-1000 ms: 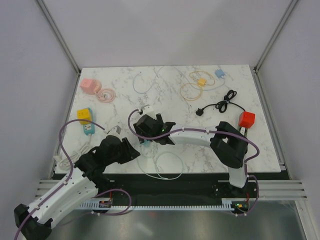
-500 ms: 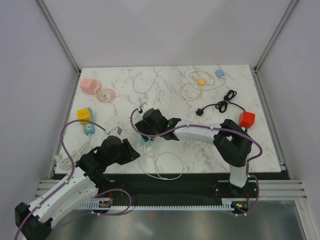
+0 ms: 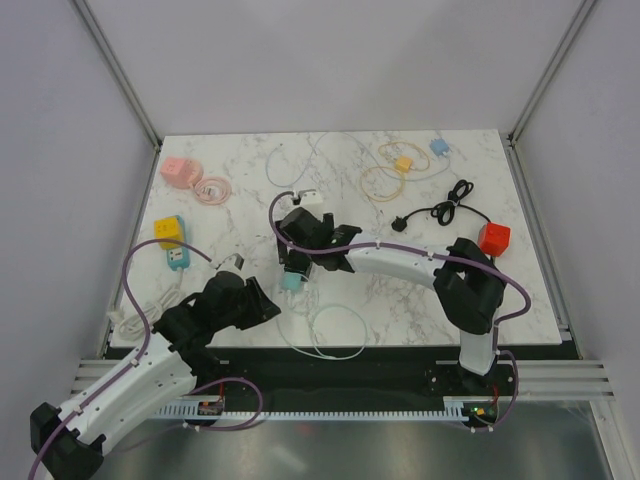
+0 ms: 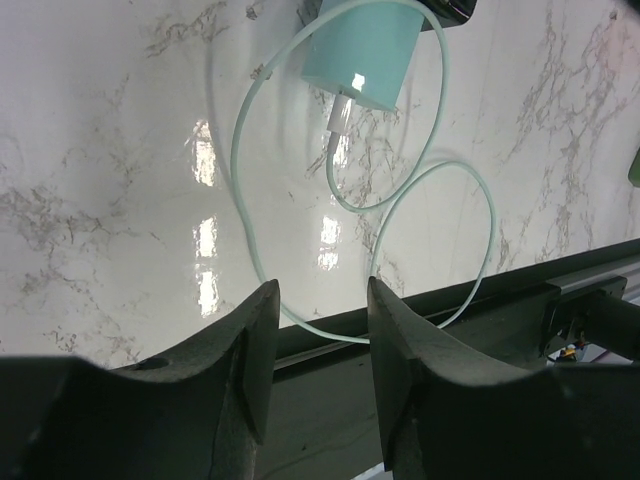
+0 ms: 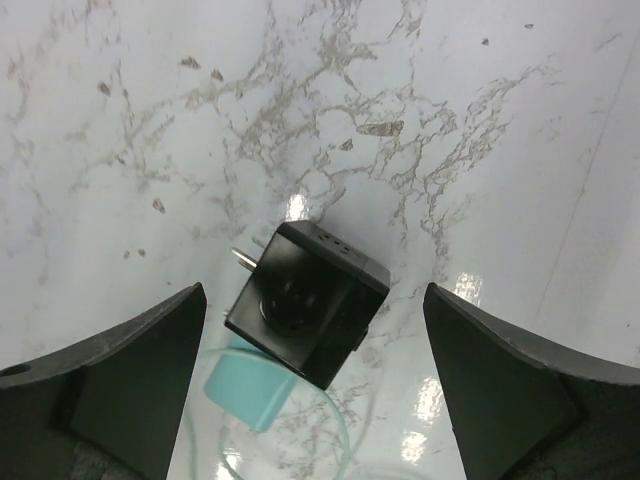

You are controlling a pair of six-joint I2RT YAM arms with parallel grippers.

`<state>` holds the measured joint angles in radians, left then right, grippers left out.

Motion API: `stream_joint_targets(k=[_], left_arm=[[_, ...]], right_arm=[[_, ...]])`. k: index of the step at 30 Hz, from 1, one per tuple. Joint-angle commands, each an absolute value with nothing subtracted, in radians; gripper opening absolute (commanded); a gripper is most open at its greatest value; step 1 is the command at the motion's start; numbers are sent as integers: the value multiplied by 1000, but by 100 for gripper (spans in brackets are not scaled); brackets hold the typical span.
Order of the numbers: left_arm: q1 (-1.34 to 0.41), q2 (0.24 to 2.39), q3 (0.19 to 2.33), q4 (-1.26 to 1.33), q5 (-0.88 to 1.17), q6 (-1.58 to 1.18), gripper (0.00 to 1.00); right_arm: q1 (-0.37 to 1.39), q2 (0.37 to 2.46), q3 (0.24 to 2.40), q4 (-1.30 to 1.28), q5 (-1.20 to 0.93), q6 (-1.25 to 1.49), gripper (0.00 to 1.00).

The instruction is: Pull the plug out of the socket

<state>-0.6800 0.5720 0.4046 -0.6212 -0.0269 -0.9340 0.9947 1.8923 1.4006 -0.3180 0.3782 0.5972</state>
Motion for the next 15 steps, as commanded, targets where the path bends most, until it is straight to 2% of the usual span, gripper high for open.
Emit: stream_joint_targets(k=[1,7,11,15], left_arm=[[-676,577,417,-600,-64,-968,49],[-676,592,425,-603,-86,-994,52],[-676,600,426,-601,-77,-1006,52],[-676,600,426,-601,-83,-999,52]], right_arm=[[996,1896,1480,-399,475,826,98],[1012,1969,1587,-517,561,974,98],[1025,2031,1681,-696,640,1097,98],[1031,2060,1686,-701,641,1135,98]])
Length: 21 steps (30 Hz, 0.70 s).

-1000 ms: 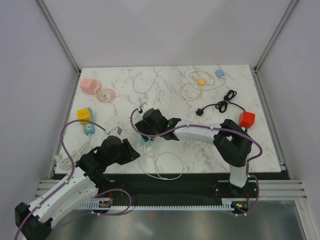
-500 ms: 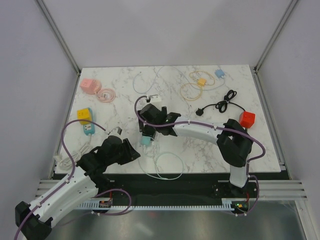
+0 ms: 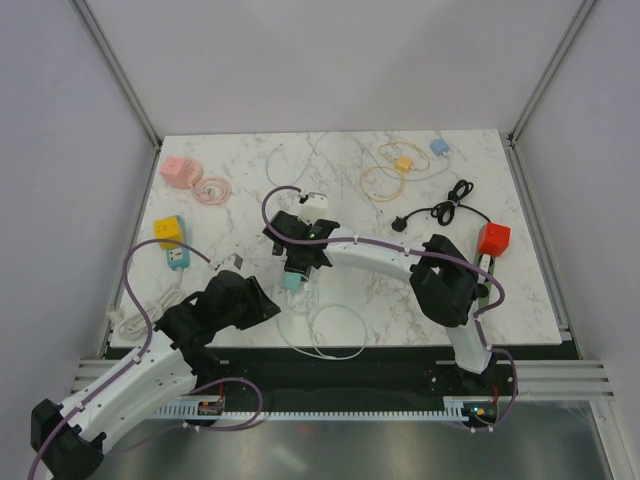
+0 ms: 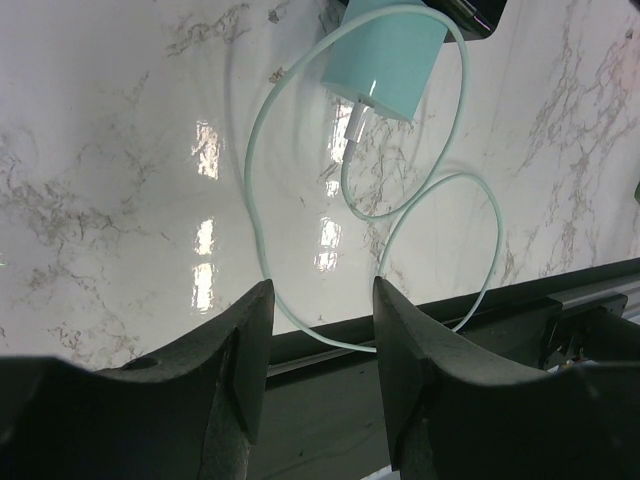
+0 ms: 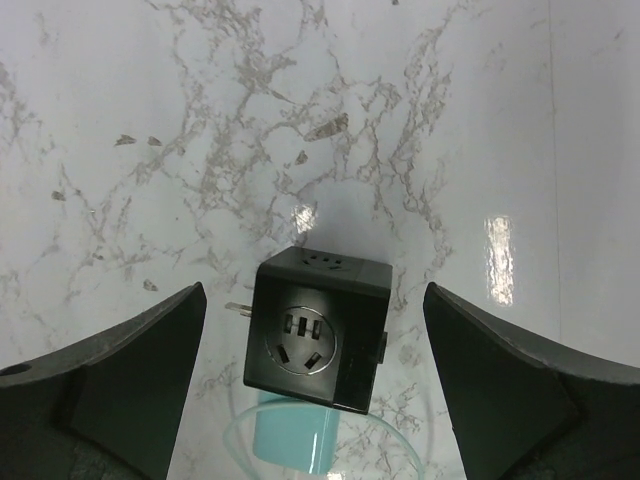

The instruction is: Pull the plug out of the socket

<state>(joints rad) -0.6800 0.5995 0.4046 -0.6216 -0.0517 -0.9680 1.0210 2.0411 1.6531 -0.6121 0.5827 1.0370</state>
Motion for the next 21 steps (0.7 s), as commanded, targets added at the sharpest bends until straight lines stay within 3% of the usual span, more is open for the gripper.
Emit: stream_joint_targets(k=[1,14,21], left_arm=[[-676,597,425,-601,-77,-1000,52],[-676,577,431,-600,-77,-988,51],[-676,581,442,-600,-67,-976,51]], right_arm=[[1032,2066,1680,-700,641,1143,98],[1042,2100,1629,-661,568,1209,95],[1042,2088,1563,-581,548,1216,75]])
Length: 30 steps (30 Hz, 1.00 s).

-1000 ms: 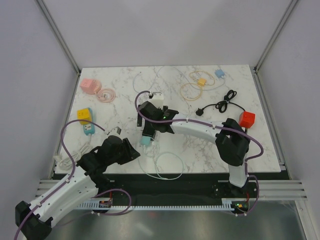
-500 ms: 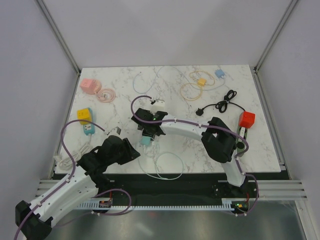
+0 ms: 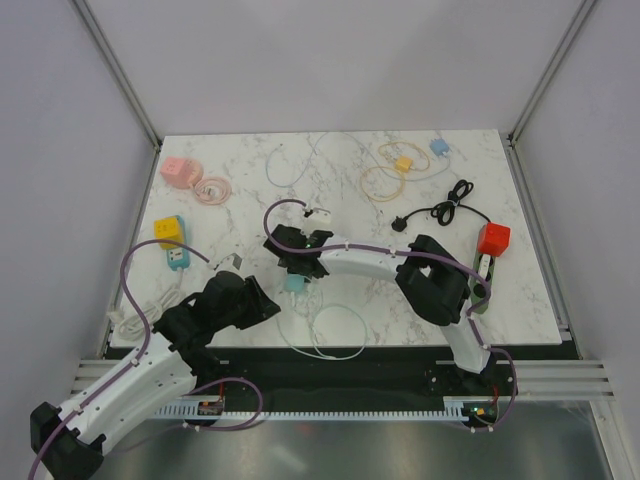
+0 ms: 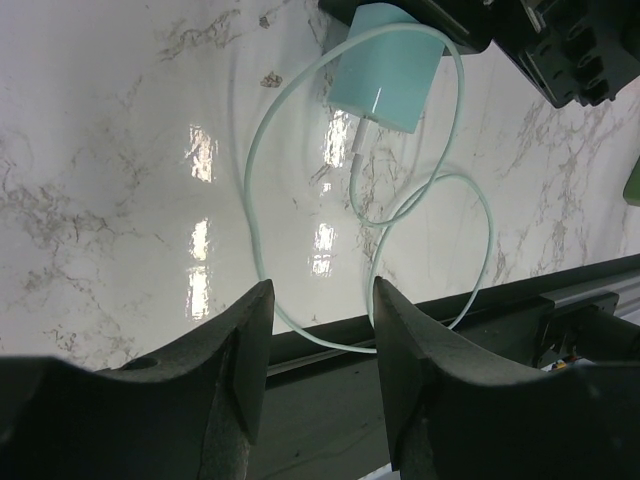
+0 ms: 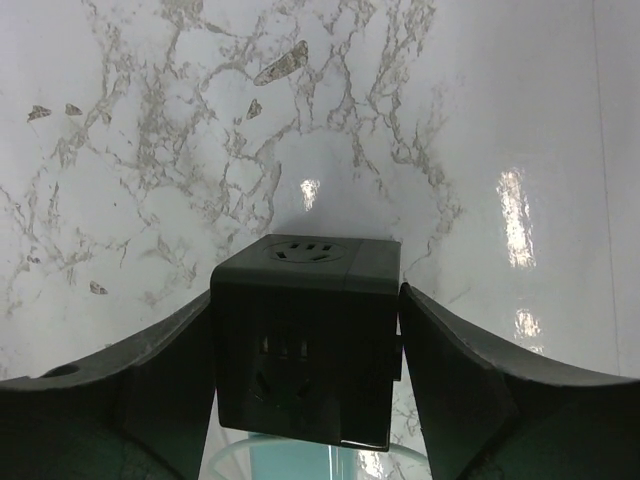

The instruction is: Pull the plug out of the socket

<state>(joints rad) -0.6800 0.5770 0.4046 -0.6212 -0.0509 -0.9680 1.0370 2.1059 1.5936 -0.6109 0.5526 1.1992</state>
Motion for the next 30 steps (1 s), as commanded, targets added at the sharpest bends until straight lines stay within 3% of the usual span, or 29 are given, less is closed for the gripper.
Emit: stream_joint_targets(k=[1,3,5,6,9,13,19,30], left_arm=[[-676,581,442,-600,-64,-971,52],[-676,578,449,-600,-55,-950,57],[-676,578,466,-595,-38,-927,69],[-676,580,472,-591,-28,-917,74],[-676,592,505,-577,-15,-865,81],[-676,640,548,-563,18,-810,88],[-675,771,620,-508,132,-701,88],[-675,848,644,-328,199,-569,83]], right_arm=[[1040,2085,1546,-568,551,1213,67],[1039,2069,1529,-549,545,1195,58],[1032,2048,1487,-509,545,1172,41],[1023,2022,1439,-483,531,1163,26],[996,1967,1331,-350,470,1112,1],[977,1884,1229,-174,413,981,0],[947,1658,948,225,287,786,0],[917,1520,861,364,97,756,0]])
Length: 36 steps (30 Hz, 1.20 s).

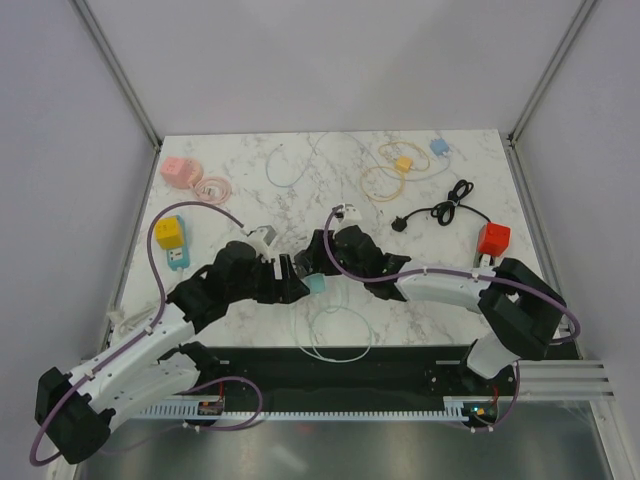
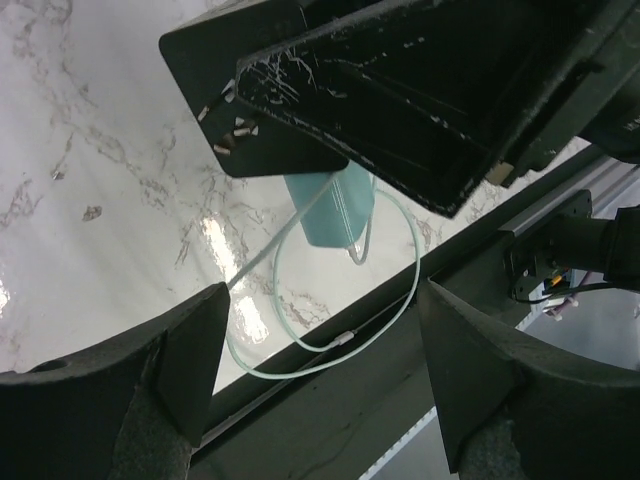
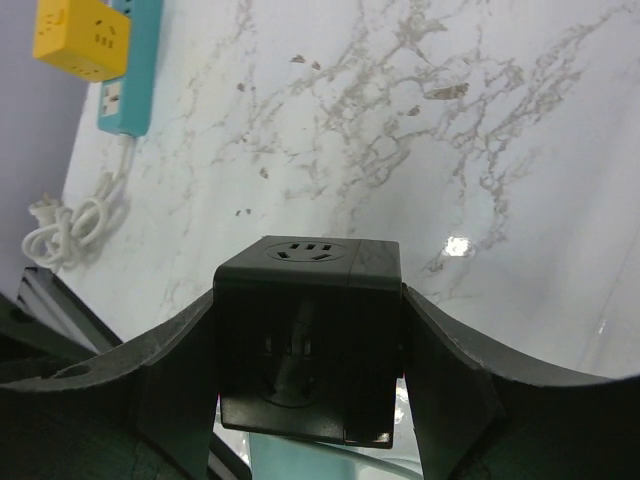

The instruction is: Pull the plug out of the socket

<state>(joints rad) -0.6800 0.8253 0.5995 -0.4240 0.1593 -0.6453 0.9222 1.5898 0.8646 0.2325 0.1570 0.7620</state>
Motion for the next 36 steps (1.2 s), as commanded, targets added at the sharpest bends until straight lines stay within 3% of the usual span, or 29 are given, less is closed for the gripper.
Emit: stream_joint_targets(k=[1,7,22,23,25,28,36], left_arm=[[-676,857,646,-324,205,-571,83],[-676,907,643,-279,216,-617,83],[-676,930,566,-115,210,-793,54],[-676,931,563,-115,209,-798,45],[-676,925,555,-112,189,-813,37],[-676,916,549,-115,167,-816,2],[-678,899,474,-58,241,-836,2]], right_arm=[[916,1511,856,364,98,762,0],[916,1442,815,425,100,853,0],[965,1443,753,548,181,983,0],[971,1440,750,549,190,998,0],[976,1439,736,567,224,1015,0],[983,1445,710,600,281,1052,0],[934,1466,759,513,492,1042,0]])
